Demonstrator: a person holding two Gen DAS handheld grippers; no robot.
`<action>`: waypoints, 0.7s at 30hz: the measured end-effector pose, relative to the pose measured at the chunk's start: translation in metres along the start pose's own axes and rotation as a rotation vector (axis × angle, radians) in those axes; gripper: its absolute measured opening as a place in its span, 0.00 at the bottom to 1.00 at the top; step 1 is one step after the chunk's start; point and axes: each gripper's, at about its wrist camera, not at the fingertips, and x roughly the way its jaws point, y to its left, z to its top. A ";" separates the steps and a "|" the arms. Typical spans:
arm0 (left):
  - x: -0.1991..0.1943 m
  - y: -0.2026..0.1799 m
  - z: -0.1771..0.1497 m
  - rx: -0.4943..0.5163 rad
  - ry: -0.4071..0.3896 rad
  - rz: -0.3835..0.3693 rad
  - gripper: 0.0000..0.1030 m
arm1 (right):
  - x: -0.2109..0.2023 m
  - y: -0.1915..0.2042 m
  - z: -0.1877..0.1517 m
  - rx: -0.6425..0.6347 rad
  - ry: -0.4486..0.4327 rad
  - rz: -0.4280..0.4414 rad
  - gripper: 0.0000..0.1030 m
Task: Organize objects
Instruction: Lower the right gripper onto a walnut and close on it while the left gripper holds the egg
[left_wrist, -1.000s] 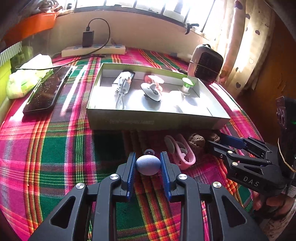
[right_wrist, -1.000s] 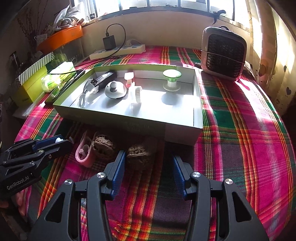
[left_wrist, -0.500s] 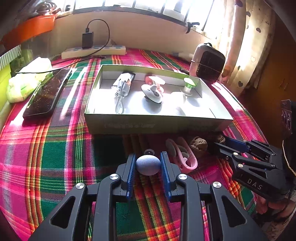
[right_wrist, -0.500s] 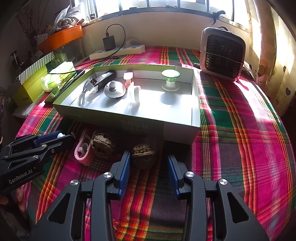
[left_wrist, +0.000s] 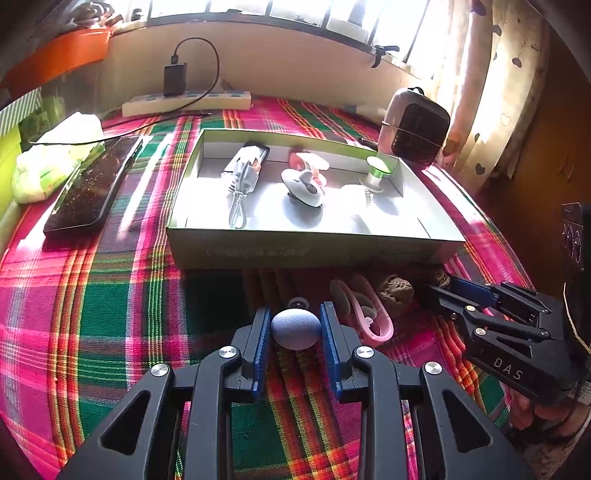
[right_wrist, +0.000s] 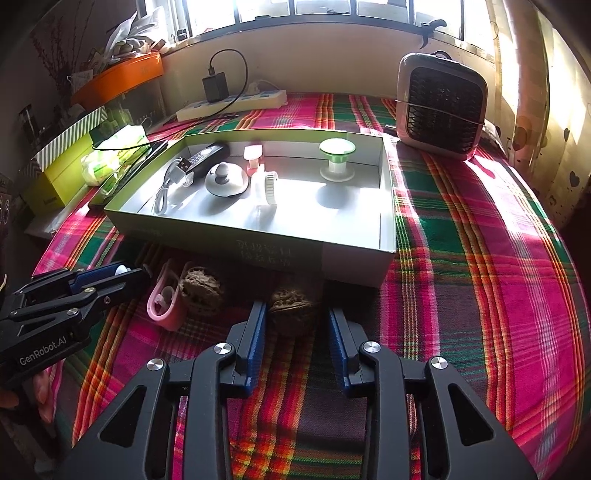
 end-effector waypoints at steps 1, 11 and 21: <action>0.000 0.000 0.000 0.001 0.000 0.001 0.23 | 0.000 0.000 0.000 -0.001 0.000 -0.001 0.32; 0.000 0.000 0.001 0.003 0.002 0.003 0.23 | -0.001 -0.001 0.000 0.007 -0.002 0.011 0.32; 0.000 0.000 0.002 0.002 0.004 0.004 0.23 | -0.003 0.000 -0.002 0.006 -0.003 0.031 0.32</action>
